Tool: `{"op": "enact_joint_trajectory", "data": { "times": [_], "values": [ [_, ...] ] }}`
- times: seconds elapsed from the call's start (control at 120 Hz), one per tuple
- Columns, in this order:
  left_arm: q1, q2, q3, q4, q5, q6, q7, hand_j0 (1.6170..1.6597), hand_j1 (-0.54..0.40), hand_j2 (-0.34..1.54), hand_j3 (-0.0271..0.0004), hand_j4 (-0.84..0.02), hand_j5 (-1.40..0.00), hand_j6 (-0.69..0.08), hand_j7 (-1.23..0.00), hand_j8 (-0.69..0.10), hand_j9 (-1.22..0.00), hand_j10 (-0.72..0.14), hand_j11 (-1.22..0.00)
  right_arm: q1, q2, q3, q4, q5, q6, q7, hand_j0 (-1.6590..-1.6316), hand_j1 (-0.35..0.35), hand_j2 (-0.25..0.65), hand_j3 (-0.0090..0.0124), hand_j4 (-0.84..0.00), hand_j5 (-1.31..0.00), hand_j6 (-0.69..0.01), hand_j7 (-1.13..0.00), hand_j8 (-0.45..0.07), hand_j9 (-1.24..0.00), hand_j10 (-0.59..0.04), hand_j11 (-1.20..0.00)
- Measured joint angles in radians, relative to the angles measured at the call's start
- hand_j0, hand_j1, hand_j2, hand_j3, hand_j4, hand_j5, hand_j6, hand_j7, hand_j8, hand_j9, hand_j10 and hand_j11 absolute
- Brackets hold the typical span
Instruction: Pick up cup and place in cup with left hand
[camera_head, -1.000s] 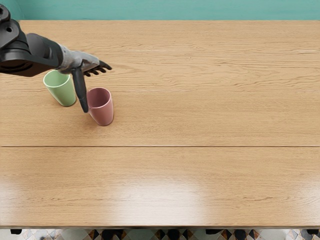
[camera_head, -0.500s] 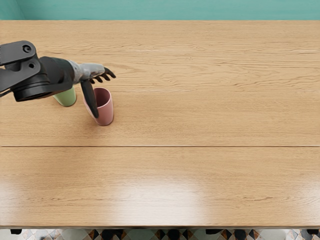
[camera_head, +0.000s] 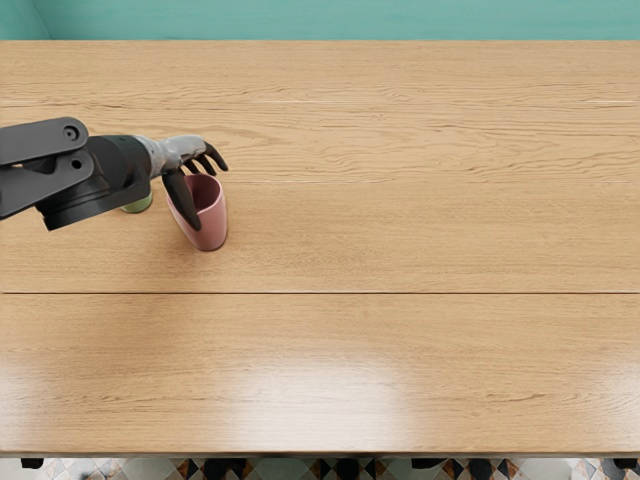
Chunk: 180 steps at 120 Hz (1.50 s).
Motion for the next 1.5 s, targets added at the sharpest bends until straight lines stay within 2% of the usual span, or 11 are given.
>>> {"op": "enact_joint_trajectory", "data": {
  "times": [0.117, 0.183, 0.267, 0.567, 0.642, 0.708, 0.717, 0.758, 0.958, 1.1, 1.5],
  "values": [
    [0.000, 0.002, 0.001, -0.022, 0.001, 0.005, 0.000, 1.6580, -0.069, 0.11, 0.0000, -0.356, -0.46, -0.356, -0.46, -0.356, -0.46, -0.355, -0.46, 0.000, 0.000, 0.000, 0.000, 0.000, 0.000, 0.000, -1.6581, -0.329, -0.003, 0.0000, -0.017, -0.02, -0.017, -0.02, -0.017, -0.02, -0.017, -0.02],
    [0.001, 0.004, 0.002, -0.031, 0.002, 0.006, 0.000, 1.6577, -0.079, 0.07, 0.0000, -0.371, -0.48, -0.372, -0.48, -0.371, -0.48, -0.370, -0.48, 0.000, 0.000, 0.000, 0.000, 0.000, 0.000, 0.000, -1.6581, -0.329, -0.003, 0.0000, -0.017, -0.02, -0.017, -0.02, -0.017, -0.02, -0.017, -0.02],
    [0.001, 0.009, 0.002, -0.041, 0.002, 0.006, 0.000, 1.6575, -0.111, 0.06, 0.0000, -0.394, -0.52, -0.391, -0.52, -0.317, -0.51, -0.394, -0.51, 0.000, 0.000, 0.000, 0.000, 0.000, 0.000, 0.000, -1.6581, -0.329, -0.003, 0.0000, -0.017, -0.02, -0.017, -0.02, -0.017, -0.02, -0.017, -0.02],
    [-0.004, 0.047, -0.013, -0.087, -0.006, 0.006, 0.000, 1.6556, -0.120, 0.11, 0.0000, -0.475, -0.65, -0.342, -0.65, -0.273, -0.64, -0.365, -0.64, 0.000, 0.000, 0.000, 0.000, 0.000, 0.000, 0.000, -1.6581, -0.329, -0.003, 0.0000, -0.017, -0.02, -0.017, -0.02, -0.017, -0.02, -0.017, -0.02],
    [-0.004, 0.077, -0.030, -0.108, -0.008, 0.006, 0.000, 1.6551, -0.117, 0.09, 0.0000, -0.482, -0.67, -0.327, -0.68, -0.255, -0.65, -0.355, -0.66, 0.000, 0.000, 0.000, 0.000, 0.000, 0.000, 0.000, -1.6581, -0.329, -0.003, 0.0000, -0.017, -0.02, -0.017, -0.02, -0.017, -0.02, -0.017, -0.02],
    [-0.004, 0.097, -0.055, -0.133, -0.009, 0.005, 0.000, 1.6550, -0.117, 0.10, 0.0000, -0.487, -0.68, -0.326, -0.68, -0.258, -0.66, -0.358, -0.67, 0.000, 0.000, 0.000, 0.000, 0.000, 0.000, 0.000, -1.6581, -0.329, -0.003, 0.0000, -0.017, -0.02, -0.017, -0.02, -0.017, -0.02, -0.017, -0.02],
    [-0.004, 0.103, -0.059, -0.137, -0.009, 0.005, 0.000, 1.6549, -0.116, 0.10, 0.0000, -0.491, -0.68, -0.334, -0.68, -0.284, -0.66, -0.355, -0.67, 0.000, 0.000, 0.000, 0.000, 0.000, 0.000, 0.000, -1.6581, -0.329, -0.003, 0.0000, -0.017, -0.02, -0.017, -0.02, -0.017, -0.02, -0.017, -0.02],
    [-0.005, 0.121, -0.080, -0.155, -0.010, 0.002, 0.000, 1.6546, -0.111, 0.09, 0.0000, -0.492, -0.68, -0.331, -0.68, -0.272, -0.67, -0.352, -0.68, 0.000, 0.000, 0.000, 0.000, 0.000, 0.000, 0.000, -1.6581, -0.329, -0.003, 0.0000, -0.017, -0.02, -0.017, -0.02, -0.017, -0.02, -0.017, -0.02],
    [-0.053, 0.218, -0.143, -0.219, -0.018, -0.014, 0.000, 1.6545, -0.119, 0.10, 0.0000, -0.493, -0.70, -0.320, -0.69, -0.255, -0.68, -0.346, -0.69, 0.000, 0.000, 0.000, 0.000, 0.000, 0.000, 0.000, -1.6581, -0.328, -0.003, 0.0000, -0.017, -0.02, -0.017, -0.02, -0.017, -0.02, -0.017, -0.02],
    [-0.080, 0.277, -0.166, -0.232, -0.028, -0.042, 0.000, 1.6545, -0.125, 0.11, 0.0000, -0.490, -0.71, -0.312, -0.70, -0.245, -0.68, -0.344, -0.69, 0.000, 0.000, 0.000, 0.000, 0.000, 0.000, 0.000, -1.6581, -0.328, -0.003, 0.0000, -0.017, -0.02, -0.017, -0.02, -0.017, -0.02, -0.017, -0.02],
    [-0.077, 0.394, -0.226, -0.238, -0.033, -0.093, 0.000, 1.6547, -0.128, 0.13, 0.0000, -0.490, -0.71, -0.319, -0.69, -0.256, -0.68, -0.353, -0.69, 0.000, 0.000, 0.000, 0.000, 0.000, 0.000, 0.000, -1.6581, -0.329, -0.003, 0.0000, -0.017, -0.02, -0.017, -0.02, -0.017, -0.02, -0.017, -0.02]
  ]
}}
